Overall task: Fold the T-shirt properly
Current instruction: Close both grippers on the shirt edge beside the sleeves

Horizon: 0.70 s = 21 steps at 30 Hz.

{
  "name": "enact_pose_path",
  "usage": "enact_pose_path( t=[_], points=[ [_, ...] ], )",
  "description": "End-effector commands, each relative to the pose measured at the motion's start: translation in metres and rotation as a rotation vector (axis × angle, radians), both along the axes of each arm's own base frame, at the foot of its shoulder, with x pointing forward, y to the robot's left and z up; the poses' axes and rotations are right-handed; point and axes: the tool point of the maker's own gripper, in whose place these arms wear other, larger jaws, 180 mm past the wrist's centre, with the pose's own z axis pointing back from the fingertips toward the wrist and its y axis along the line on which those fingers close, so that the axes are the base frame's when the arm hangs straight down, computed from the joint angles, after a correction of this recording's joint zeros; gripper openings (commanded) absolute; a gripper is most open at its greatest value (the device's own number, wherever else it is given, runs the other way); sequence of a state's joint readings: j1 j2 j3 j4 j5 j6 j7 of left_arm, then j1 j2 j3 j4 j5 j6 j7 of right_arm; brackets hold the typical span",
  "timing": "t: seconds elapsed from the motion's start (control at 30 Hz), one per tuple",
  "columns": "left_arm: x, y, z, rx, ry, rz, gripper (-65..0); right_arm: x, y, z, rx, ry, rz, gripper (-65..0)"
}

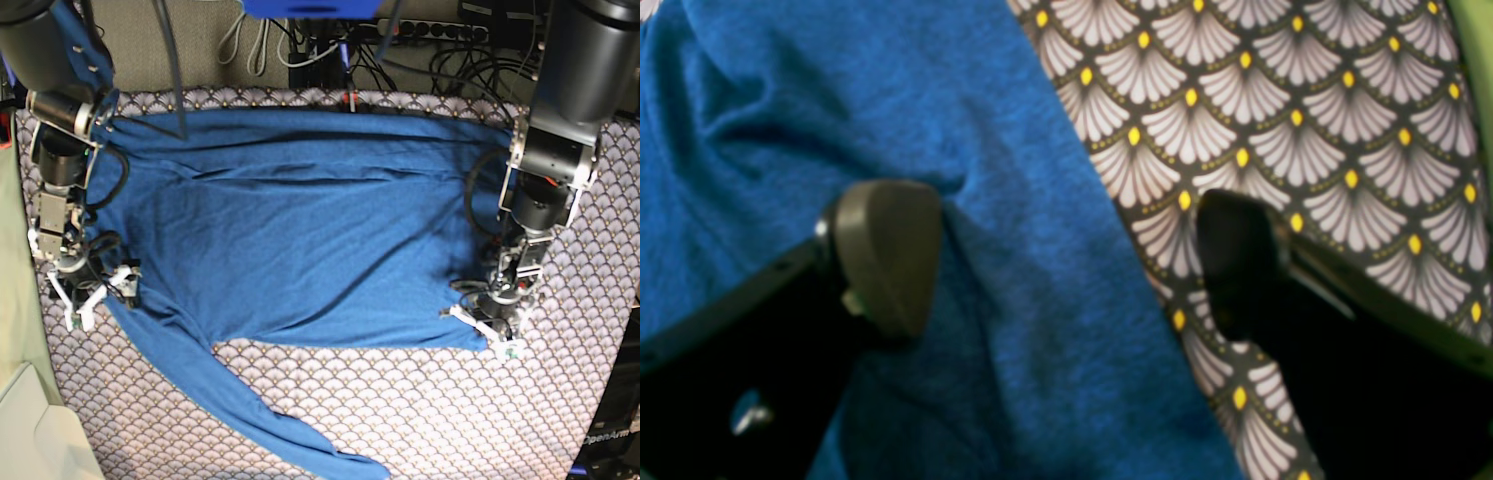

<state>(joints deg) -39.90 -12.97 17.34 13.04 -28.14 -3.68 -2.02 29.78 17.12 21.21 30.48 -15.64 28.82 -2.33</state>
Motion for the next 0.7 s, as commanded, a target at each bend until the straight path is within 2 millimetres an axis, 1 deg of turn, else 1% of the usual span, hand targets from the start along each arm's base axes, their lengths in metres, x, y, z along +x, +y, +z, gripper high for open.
enact_pose_path(
  t=[0.0,0.67],
  points=[
    [0.0062,0.0006,0.0067,-0.002,0.005,-0.004,-64.6,0.0022,-0.0073,0.0046,-0.027,0.011,0.001,-5.3],
    [0.0065,-0.0007,0.0068,0.003,0.004,-0.009,-64.6,0.006,-0.0037,0.0077,-0.025,-0.002,0.009,-5.0]
  ],
)
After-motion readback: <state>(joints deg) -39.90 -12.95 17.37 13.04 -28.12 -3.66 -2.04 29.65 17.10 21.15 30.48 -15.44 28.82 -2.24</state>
